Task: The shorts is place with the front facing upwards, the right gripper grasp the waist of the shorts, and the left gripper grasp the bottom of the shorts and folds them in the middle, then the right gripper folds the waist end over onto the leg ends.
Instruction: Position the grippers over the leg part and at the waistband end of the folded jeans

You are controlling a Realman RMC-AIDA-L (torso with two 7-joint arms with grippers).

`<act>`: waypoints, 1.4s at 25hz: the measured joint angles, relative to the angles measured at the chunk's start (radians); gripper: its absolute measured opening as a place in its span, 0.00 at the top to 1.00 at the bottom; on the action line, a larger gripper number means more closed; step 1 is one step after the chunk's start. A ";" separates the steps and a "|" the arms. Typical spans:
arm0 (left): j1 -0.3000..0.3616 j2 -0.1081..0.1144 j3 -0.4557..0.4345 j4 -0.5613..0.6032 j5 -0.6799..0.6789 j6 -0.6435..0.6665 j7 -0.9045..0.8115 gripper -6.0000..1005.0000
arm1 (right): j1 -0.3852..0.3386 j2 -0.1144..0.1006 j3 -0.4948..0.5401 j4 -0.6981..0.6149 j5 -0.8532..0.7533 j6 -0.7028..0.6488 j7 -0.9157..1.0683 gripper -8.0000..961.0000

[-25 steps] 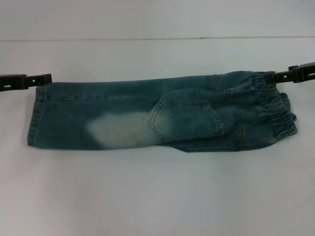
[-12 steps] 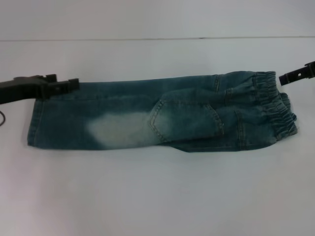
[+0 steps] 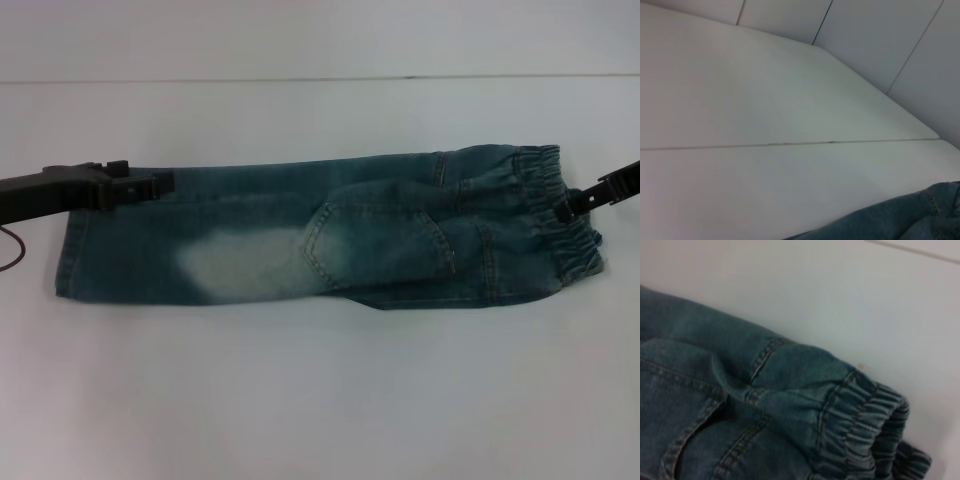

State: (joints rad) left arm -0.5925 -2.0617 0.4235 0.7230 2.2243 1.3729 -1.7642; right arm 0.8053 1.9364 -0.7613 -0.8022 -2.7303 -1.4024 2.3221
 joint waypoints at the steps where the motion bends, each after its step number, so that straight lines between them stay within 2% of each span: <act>1: 0.000 0.000 0.000 0.000 0.000 0.000 0.000 0.10 | 0.000 0.000 0.000 0.005 0.000 -0.002 -0.002 0.03; 11: 0.003 0.000 0.000 -0.016 -0.002 -0.010 0.006 0.10 | -0.015 -0.004 0.009 0.071 0.005 0.004 -0.016 0.04; 24: 0.003 0.000 0.000 -0.025 0.002 -0.008 0.012 0.10 | -0.018 0.010 0.012 0.087 0.031 0.017 -0.060 0.04; 35: 0.010 -0.001 0.000 -0.025 -0.001 0.000 0.012 0.10 | -0.018 0.005 0.053 0.100 0.035 -0.026 -0.089 0.04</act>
State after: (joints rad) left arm -0.5828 -2.0631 0.4233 0.6980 2.2237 1.3733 -1.7517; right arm 0.7868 1.9416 -0.7086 -0.7025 -2.6949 -1.4284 2.2333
